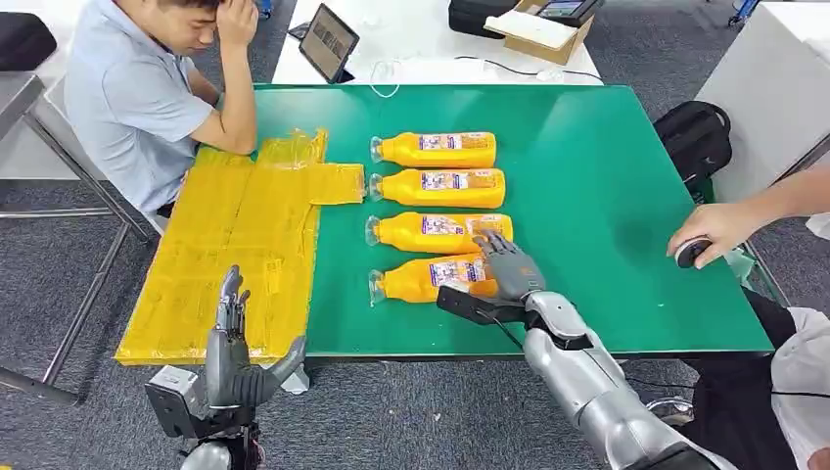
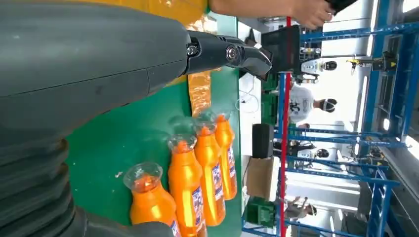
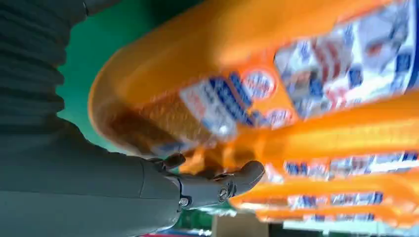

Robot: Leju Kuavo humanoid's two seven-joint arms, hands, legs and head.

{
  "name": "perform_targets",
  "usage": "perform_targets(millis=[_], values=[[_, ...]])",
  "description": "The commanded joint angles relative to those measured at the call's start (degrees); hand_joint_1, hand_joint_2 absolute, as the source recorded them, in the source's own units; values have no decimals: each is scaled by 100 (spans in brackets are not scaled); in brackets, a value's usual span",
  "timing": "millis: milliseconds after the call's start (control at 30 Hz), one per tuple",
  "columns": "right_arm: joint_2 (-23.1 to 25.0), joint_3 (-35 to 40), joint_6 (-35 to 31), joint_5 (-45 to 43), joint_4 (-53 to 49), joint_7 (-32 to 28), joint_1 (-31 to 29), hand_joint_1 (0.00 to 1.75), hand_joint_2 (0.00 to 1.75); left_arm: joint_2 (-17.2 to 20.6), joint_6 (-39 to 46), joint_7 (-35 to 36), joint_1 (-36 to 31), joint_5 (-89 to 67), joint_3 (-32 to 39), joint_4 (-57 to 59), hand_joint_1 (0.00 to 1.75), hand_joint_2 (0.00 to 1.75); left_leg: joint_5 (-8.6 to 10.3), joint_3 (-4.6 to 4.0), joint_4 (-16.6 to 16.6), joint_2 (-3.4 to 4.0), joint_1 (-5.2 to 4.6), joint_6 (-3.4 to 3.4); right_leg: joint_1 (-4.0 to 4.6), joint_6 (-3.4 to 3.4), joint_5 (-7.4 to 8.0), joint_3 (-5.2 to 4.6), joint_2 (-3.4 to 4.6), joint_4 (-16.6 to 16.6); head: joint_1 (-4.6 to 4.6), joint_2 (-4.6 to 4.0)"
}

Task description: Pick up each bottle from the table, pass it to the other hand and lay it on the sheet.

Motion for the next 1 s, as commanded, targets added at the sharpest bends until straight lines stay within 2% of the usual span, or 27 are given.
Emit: perform_targets(millis=[33,367,400,433,500,667,767,1000], values=[[125,324,186,-80,896,-91,-417,0,175,192,11,56,-176,-15,-189,336,0,175,-7,20,-5,9,4,-7,4,-10,-4,16,9,-5,0,0],[91,519,496,-122,1326,-151,-712,0,175,241,24,68,-210,-26,-258,323,0,175,-10,30,-2,8,6,-9,7,-16,-8,25,8,-2,0,0],[88,586,591,-144,1421,-244,-759,94,175,245,26,68,-225,-26,-271,334,0,175,-6,23,-4,8,3,-7,4,-11,-4,19,8,-4,2,0],[92,624,645,-168,1482,-299,-776,140,175,246,36,70,-238,-25,-281,352,0,175,-5,21,-4,7,3,-6,3,-10,-4,18,7,-4,0,0],[126,684,674,-192,1555,-352,-768,162,175,246,59,73,-240,-23,-284,375,0,175,-8,31,-3,4,5,-8,6,-13,-7,28,5,-4,2,0],[173,783,754,-243,1673,-430,-741,161,175,251,96,70,-274,-16,-290,383,0,175,-8,51,-9,2,9,-10,10,-16,-7,45,4,-11,2,0],[201,811,769,-321,1709,-501,-712,154,175,262,103,71,-297,-9,-308,362,0,175,-6,55,-8,-2,10,-10,11,-16,-6,49,0,-11,0,0],[216,825,685,-436,1689,-602,-623,154,175,272,115,75,-302,6,-318,390,0,175,-6,67,-10,-1,9,-8,9,-13,-6,60,1,-13,2,0]])
